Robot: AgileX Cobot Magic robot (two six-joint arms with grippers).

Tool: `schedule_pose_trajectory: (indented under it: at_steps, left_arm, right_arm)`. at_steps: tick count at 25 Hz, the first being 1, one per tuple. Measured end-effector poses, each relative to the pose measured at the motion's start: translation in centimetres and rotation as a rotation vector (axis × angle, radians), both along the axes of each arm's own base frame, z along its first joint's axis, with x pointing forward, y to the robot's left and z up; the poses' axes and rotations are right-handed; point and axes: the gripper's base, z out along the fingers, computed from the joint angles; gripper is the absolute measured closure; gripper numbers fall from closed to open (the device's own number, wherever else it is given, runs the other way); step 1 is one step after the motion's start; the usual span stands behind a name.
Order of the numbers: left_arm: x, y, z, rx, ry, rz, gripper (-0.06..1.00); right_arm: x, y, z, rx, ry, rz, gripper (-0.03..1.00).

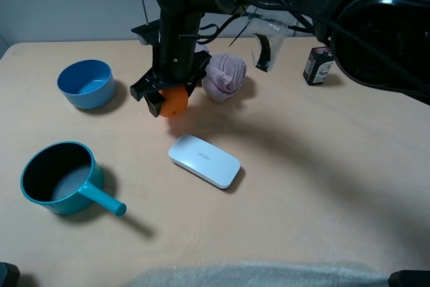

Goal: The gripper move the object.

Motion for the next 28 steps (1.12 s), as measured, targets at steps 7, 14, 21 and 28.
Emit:
schedule_pose_trajectory:
  at_steps: [7, 14, 21, 28]
  left_arm:
    - [0.0, 0.0, 0.0, 0.0, 0.0, 0.0, -0.05]
    - [0.0, 0.0, 0.0, 0.0, 0.0, 0.0, -0.05]
    - [0.0, 0.0, 0.0, 0.0, 0.0, 0.0, -0.05]
    - [0.0, 0.0, 0.0, 0.0, 0.0, 0.0, -0.05]
  right_arm:
    - [0.01, -0.01, 0.0, -0.001, -0.001, 0.001, 0.38]
    - [0.01, -0.02, 0.0, -0.002, -0.001, 0.0, 0.3]
    - [-0.02, -0.04, -0.01, -0.004, 0.003, -0.005, 0.29]
    - [-0.17, -0.19, 0.07, -0.019, 0.018, -0.004, 0.29]
